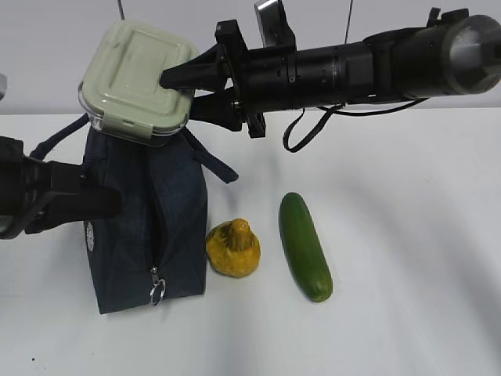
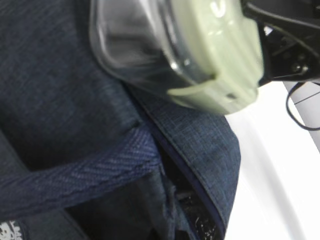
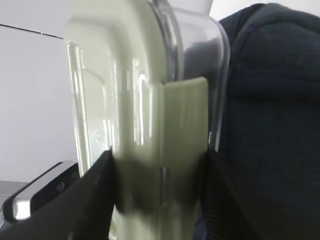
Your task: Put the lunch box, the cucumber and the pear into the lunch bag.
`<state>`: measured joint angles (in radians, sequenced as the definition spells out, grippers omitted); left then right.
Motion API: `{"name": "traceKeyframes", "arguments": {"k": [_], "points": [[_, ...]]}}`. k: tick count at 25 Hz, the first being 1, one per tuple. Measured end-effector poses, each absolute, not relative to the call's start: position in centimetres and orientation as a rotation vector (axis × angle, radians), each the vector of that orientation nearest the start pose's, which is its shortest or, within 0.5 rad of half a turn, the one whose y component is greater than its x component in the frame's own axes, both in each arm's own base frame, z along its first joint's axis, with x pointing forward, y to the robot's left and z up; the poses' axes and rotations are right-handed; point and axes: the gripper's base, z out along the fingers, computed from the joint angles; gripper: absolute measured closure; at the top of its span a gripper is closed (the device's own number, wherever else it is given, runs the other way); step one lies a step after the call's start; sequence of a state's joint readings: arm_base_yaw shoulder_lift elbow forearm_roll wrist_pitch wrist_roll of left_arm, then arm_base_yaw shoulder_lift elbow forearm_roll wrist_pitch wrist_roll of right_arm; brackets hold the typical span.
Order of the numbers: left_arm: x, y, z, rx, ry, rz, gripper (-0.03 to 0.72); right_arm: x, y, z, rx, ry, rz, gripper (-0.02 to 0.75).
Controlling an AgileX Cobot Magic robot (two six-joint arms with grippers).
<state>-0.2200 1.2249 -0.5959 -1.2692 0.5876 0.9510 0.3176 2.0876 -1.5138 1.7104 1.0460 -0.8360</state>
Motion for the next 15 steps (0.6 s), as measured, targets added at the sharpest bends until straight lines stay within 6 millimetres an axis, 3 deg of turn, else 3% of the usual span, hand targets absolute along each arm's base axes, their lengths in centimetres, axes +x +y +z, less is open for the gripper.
{"name": "traceKeyframes", "arguments": {"k": [9,15], "points": [[20.8,-9.5,23.9,0.256,2.321,-0.875,0.703,40.6,20.4,21.8,-0.257,2.253,1.642,0.363],[20.7,-9.5,23.8,0.282,2.33,-0.859,0.703,40.5,19.7,21.3,-0.374,2.44,1.459,0.363]]}}
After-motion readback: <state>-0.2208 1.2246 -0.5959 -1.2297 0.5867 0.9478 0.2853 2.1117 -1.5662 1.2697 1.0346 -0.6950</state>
